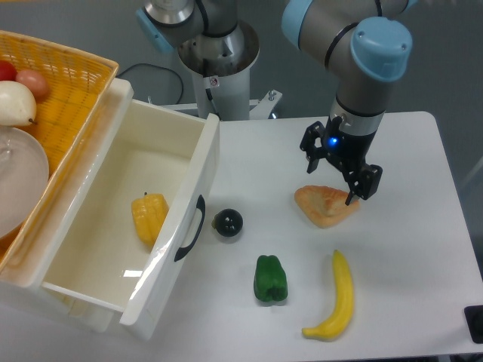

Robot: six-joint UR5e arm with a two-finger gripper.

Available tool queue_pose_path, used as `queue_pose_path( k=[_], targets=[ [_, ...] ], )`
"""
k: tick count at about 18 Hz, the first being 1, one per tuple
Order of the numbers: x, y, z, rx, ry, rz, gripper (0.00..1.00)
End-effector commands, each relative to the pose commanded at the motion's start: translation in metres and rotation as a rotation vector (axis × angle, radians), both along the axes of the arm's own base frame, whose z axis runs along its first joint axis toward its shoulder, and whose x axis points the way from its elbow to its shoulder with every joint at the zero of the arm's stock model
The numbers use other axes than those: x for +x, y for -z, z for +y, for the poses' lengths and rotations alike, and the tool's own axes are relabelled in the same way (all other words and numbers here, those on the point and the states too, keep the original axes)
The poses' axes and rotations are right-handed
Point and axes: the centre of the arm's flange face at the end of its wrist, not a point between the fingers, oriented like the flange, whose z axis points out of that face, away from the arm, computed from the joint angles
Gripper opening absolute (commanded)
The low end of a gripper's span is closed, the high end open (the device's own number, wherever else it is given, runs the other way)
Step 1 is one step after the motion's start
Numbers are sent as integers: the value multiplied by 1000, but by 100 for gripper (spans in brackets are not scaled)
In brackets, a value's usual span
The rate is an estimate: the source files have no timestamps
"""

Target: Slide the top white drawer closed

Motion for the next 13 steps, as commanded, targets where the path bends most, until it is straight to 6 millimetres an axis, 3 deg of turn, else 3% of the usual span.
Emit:
queue_pose_path(
  k=[8, 13],
  targets=[
    [1, 12, 2, -10, -9, -6, 100],
    [-7, 40, 6, -30, -86, -62, 100]
  ],
)
